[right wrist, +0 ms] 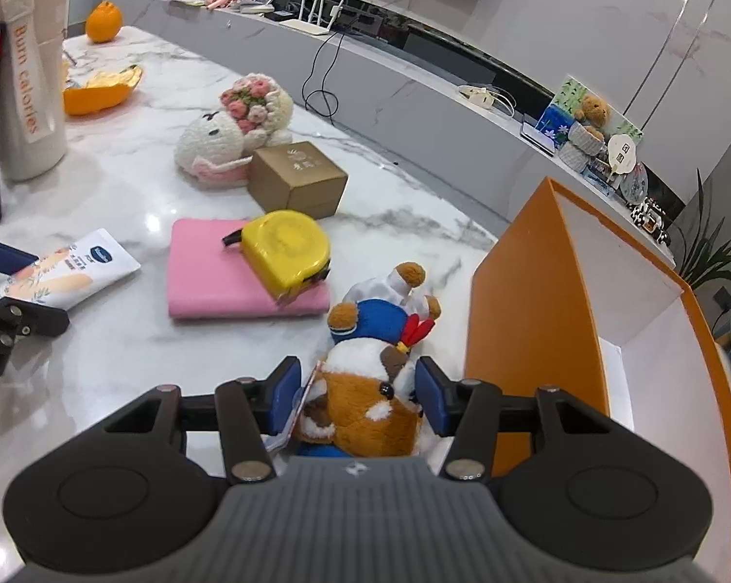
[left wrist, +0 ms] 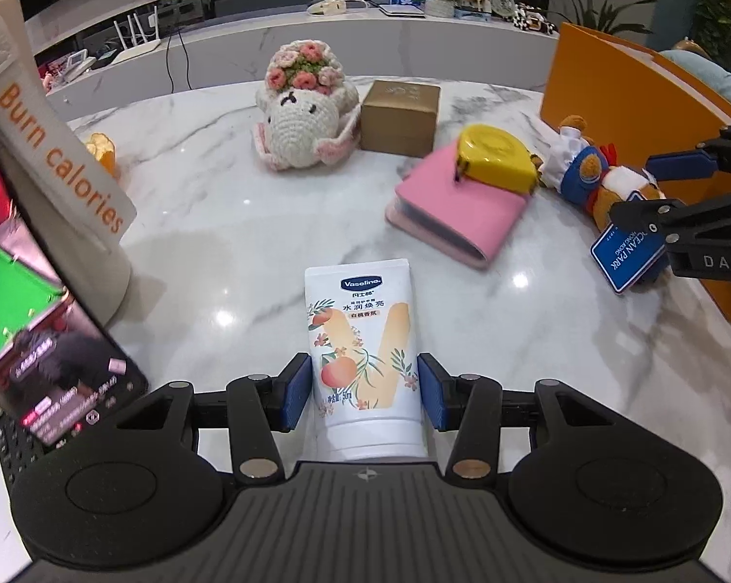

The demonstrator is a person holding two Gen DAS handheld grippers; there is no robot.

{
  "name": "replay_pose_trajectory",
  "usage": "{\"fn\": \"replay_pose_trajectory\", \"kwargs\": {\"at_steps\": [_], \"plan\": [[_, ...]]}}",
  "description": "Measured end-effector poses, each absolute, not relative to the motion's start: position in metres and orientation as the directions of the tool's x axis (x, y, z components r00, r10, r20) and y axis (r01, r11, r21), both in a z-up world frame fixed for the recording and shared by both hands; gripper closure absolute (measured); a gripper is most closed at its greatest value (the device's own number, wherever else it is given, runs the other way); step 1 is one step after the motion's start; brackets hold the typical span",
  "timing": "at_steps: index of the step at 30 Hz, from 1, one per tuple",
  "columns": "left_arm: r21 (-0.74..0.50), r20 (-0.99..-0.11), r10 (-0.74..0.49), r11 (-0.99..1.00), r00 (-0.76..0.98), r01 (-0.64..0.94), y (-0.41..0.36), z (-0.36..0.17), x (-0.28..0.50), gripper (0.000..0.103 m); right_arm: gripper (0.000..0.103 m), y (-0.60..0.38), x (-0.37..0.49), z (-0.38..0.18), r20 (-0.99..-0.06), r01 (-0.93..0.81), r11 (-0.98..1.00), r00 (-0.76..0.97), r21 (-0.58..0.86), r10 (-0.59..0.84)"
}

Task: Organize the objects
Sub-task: 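Grasp the white lotion tube with the left tool while the right tool grasps the brown-white plush dog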

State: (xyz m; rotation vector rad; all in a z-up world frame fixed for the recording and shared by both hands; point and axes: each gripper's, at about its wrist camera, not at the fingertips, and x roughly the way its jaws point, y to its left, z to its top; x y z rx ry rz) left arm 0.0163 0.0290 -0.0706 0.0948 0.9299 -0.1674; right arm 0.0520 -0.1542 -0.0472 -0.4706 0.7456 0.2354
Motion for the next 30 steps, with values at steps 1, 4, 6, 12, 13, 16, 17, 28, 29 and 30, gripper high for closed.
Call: {"fn": "replay_pose_trajectory", "kwargs": {"at_steps": [1,4,6,12,13,16,17,28,29,30], "plan": [[0.01,-0.803,-0.105,0.982,0.587,0.189,0.028,-0.071,0.014,0.048,0.046,-0.154,0.05,-0.048,-0.698,-0.369,0.867,0.716,-0.334,0.036],[0.01,-0.804,-0.114,0.979,0.583,0.205,0.024,-0.07,0.012,0.048,0.044,-0.156,0.048,-0.051,-0.686,-0.36,0.866,0.727,-0.347,0.028],[0.01,-0.805,-0.118,0.977,0.582,0.211,0.022,-0.07,0.011,0.048,0.043,-0.155,0.049,-0.052,-0.681,-0.356,0.868,0.732,-0.347,0.028],[0.017,-0.798,-0.124,0.973,0.59,0.229,0.016,-0.074,0.013,0.026,0.031,-0.152,0.058,-0.052,-0.666,-0.342,0.881,0.744,-0.326,0.042],[0.017,-0.794,-0.126,0.973,0.595,0.229,0.016,-0.075,0.013,0.024,0.027,-0.151,0.059,-0.053,-0.661,-0.34,0.88,0.749,-0.332,0.041],[0.008,-0.792,-0.132,0.974,0.596,0.227,0.016,-0.076,0.015,0.02,0.027,-0.148,0.065,-0.059,-0.666,-0.346,0.873,0.745,-0.343,0.033],[0.01,-0.793,-0.133,0.973,0.595,0.231,0.016,-0.075,0.015,0.02,0.027,-0.148,0.067,-0.061,-0.672,-0.347,0.873,0.74,-0.344,0.03],[0.001,-0.805,-0.156,0.964,0.572,0.266,0.011,-0.074,0.013,0.023,0.045,-0.159,0.079,-0.06,-0.759,-0.332,0.919,0.649,-0.214,0.058],[0.002,-0.806,-0.156,0.964,0.571,0.266,0.01,-0.074,0.012,0.025,0.045,-0.159,0.078,-0.058,-0.77,-0.335,0.922,0.635,-0.194,0.069],[0.002,-0.806,-0.157,0.964,0.571,0.268,0.009,-0.074,0.012,0.026,0.045,-0.16,0.075,-0.057,-0.78,-0.342,0.923,0.62,-0.178,0.079]]}}
